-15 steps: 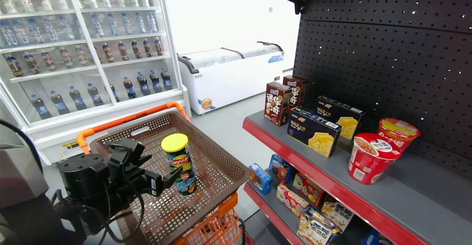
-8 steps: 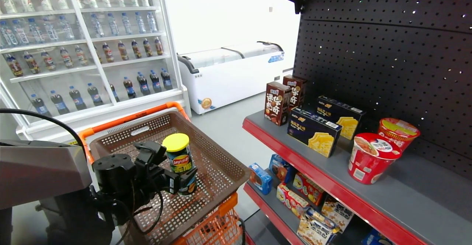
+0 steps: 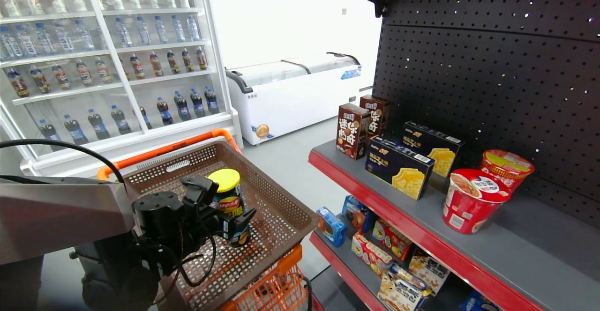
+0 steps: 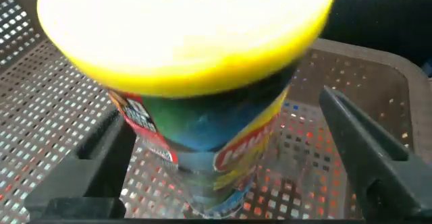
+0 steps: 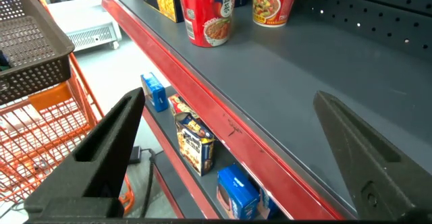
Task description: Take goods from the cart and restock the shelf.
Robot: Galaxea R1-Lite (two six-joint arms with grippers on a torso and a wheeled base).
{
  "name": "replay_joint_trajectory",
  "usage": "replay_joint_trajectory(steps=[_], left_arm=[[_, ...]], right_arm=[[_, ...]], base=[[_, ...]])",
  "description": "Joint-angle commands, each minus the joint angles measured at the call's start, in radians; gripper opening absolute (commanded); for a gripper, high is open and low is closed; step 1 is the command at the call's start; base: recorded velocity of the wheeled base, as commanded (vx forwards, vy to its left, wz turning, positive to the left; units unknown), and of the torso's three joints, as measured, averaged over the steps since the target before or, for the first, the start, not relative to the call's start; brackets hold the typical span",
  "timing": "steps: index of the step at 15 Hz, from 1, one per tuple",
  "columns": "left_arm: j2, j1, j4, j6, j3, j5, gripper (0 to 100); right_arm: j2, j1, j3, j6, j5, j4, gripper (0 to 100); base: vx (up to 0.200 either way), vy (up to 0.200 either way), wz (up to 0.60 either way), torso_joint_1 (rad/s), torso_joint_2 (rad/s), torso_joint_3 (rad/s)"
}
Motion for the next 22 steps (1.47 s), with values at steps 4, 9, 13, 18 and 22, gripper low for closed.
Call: replay_joint_trajectory(steps=[4, 9, 13, 18, 22], left_arm=[[0.019, -0.002, -0.001, 0.001, -0.010, -0.005, 0], [-0.077, 0.001, -0.001, -0.003, 0.073, -0.008, 0], [-0.277, 0.021, 0.008, -0.006, 0.178, -0.006, 0], [-0.805, 0.076, 0.491, -0.006, 0.163, -0.003, 0], [-1.234, 0.203, 0.911, -0.012, 0.152, -0.005, 0]], right_arm=[[0.000, 0.000, 0.000, 0.000, 0.000, 0.000, 100], [0.000, 0.000, 0.000, 0.000, 0.000, 0.000, 100], [0.000, 0.000, 0.000, 0.000, 0.000, 0.000, 100], [0.000, 0.000, 0.000, 0.000, 0.000, 0.000, 100], [0.000, 0.000, 0.000, 0.000, 0.000, 0.000, 100]], base=[[0.000, 0.000, 0.00, 0.000, 0.00, 0.000], [0.000, 0.000, 0.00, 0.000, 0.00, 0.000], [0.000, 0.000, 0.00, 0.000, 0.00, 0.000], [0.000, 0.000, 0.00, 0.000, 0.00, 0.000], [0.000, 0.000, 0.00, 0.000, 0.00, 0.000]])
